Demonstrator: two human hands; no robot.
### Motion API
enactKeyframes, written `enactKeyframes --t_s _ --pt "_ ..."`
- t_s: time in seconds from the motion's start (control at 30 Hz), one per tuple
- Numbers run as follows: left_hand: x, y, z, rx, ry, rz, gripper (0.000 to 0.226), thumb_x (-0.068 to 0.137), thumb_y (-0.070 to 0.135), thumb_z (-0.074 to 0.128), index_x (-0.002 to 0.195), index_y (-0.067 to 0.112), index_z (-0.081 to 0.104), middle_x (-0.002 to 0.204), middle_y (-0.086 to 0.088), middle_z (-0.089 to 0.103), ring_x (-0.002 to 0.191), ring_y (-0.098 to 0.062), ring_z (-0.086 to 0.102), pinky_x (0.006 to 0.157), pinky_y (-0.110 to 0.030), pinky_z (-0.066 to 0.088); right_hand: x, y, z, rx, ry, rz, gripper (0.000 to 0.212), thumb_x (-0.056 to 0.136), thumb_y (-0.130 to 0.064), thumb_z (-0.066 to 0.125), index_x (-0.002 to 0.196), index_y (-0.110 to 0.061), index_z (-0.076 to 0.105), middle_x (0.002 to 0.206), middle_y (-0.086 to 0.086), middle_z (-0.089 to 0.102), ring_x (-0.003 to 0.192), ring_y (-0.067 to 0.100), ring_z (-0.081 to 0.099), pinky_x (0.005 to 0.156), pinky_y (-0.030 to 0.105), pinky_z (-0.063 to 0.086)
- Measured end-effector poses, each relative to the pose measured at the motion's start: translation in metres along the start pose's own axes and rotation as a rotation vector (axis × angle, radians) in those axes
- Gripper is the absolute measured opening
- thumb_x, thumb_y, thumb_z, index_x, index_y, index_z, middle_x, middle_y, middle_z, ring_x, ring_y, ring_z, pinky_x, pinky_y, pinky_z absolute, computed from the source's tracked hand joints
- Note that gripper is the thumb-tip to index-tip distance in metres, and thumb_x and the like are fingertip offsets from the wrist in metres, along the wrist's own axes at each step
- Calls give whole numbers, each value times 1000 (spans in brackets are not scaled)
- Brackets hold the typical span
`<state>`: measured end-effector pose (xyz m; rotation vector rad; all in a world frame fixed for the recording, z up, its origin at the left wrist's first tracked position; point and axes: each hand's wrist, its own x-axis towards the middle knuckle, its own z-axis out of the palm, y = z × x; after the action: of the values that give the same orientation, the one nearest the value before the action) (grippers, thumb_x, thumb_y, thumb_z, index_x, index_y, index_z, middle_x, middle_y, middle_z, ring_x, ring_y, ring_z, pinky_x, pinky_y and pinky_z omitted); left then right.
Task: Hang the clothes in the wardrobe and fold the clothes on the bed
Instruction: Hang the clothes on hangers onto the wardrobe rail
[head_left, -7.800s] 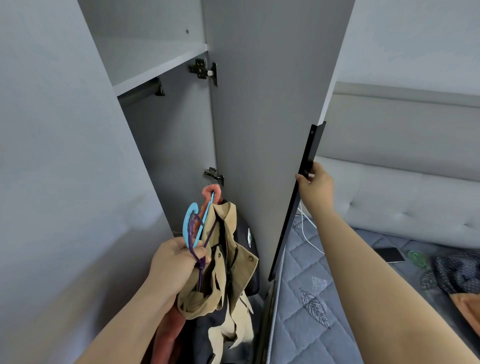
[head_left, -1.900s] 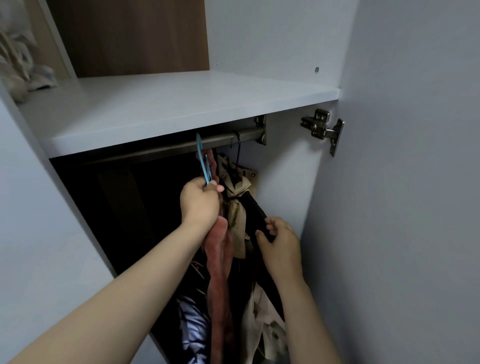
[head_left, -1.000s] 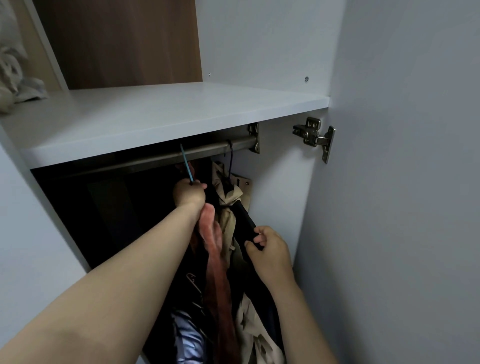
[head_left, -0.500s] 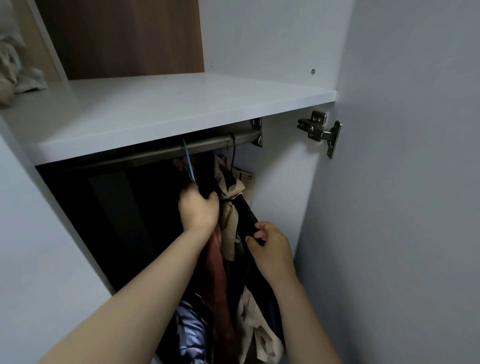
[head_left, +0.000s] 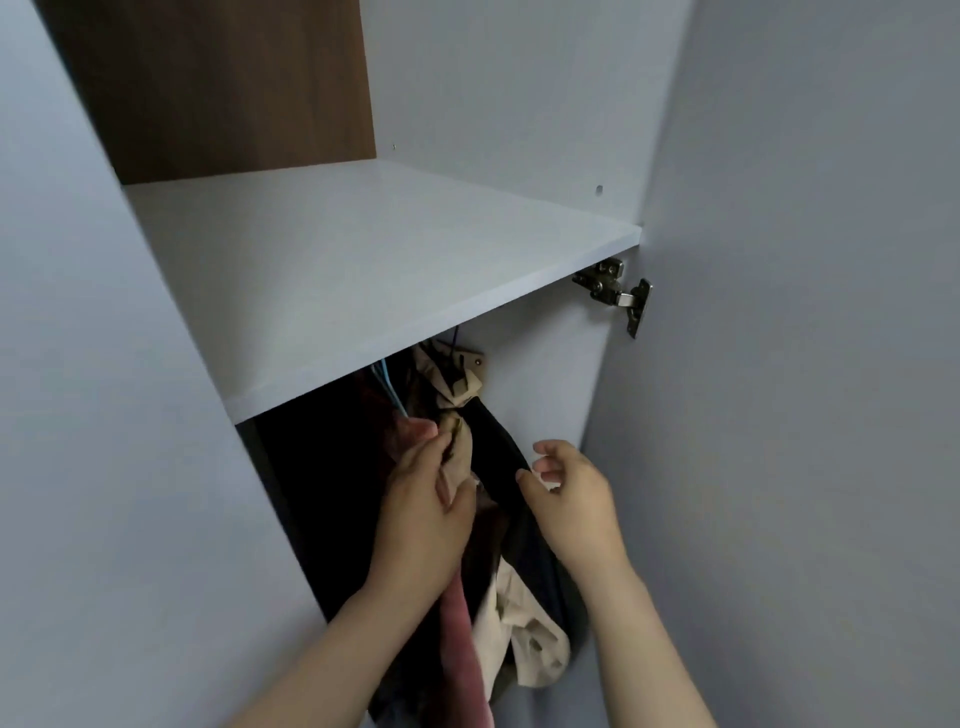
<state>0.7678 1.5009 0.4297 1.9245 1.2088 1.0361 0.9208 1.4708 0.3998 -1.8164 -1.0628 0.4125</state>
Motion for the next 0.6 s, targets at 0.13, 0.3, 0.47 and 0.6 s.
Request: enactKeyframes --t_s 0.13,0.3,0.47,0.6 --pt "-24 -1 -18 -71 -104 20 45 89 11 62 133 11 52 138 -5 49 128 -17 48 108 -34 40 -43 -14 -4 33 67 41 33 86 -18 67 119 -19 61 99 -6 61 91 4 57 81 17 46" --pt "-60 -10 -39 -114 -269 57 43 89 11 63 131 16 54 133 3 53 124 -11 51 106 -38 43 -111 -24 -11 -24 144 89 37 87 -20 68 122 -20 60 107 -9 63 96 -1 58 79 7 42" --pt "-91 -13 -49 -114 -389 119 41 89 14 62 129 23 55 126 13 53 122 -8 51 105 -36 43 -170 -30 -26 -159 203 124 39 88 -22 67 125 -21 58 116 -8 60 100 -2 52 83 10 38" --pt "-106 -9 -42 -109 -470 145 44 90 14 61 132 24 52 129 10 54 119 -7 51 102 -27 43 -200 -26 -41 -262 183 176 41 89 -25 65 128 -22 56 122 -5 59 107 3 53 86 13 36"
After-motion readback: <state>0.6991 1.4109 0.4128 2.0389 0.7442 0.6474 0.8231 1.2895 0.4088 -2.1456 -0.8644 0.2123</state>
